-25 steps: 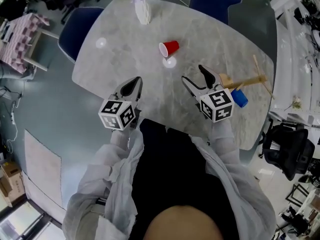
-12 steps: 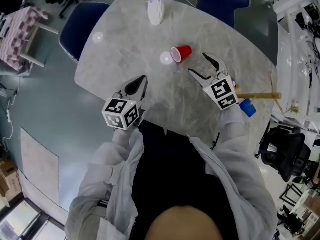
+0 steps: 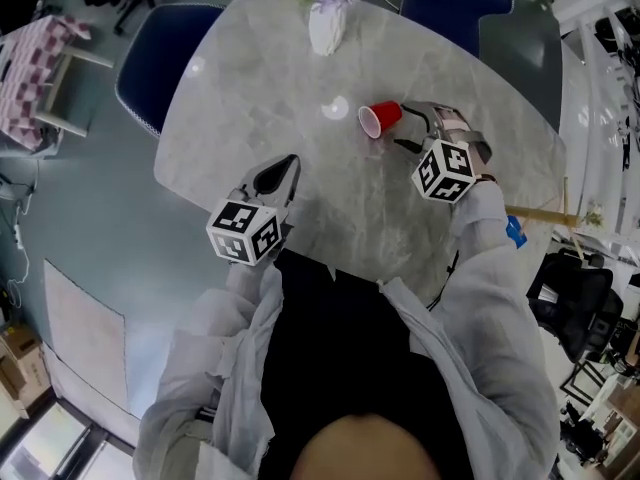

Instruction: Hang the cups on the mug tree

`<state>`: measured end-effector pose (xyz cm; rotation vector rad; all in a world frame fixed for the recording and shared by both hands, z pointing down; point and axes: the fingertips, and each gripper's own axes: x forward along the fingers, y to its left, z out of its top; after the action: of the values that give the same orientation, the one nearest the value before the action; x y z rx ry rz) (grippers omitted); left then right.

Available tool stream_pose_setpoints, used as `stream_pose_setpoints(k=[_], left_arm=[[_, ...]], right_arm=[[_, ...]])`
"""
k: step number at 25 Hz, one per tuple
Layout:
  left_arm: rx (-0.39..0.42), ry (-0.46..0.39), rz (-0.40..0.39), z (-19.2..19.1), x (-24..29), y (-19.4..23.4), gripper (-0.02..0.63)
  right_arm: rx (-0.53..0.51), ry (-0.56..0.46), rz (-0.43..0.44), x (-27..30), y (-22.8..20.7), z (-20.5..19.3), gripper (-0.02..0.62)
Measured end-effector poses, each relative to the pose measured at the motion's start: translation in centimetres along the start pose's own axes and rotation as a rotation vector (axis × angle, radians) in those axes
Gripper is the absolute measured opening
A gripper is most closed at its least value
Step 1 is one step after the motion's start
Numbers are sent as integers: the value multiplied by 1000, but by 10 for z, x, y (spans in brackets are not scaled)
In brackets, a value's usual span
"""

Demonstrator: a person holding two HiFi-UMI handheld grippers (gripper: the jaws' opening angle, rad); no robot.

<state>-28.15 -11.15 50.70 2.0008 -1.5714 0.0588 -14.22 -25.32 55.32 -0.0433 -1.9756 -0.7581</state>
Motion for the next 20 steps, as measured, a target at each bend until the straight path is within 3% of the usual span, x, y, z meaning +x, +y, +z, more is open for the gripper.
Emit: stream_pose_setpoints(k=[8, 13, 20], left_arm=[[-38, 15, 12, -3, 7, 25, 0], [-57, 31, 32, -10, 7, 39, 1], [-88, 36, 70, -19, 8, 46, 0]], right_arm=[[-202, 81, 182, 45, 5, -18, 328], [-323, 113, 223, 67, 2, -22, 293], [-353, 132, 288, 84, 5, -29, 263]])
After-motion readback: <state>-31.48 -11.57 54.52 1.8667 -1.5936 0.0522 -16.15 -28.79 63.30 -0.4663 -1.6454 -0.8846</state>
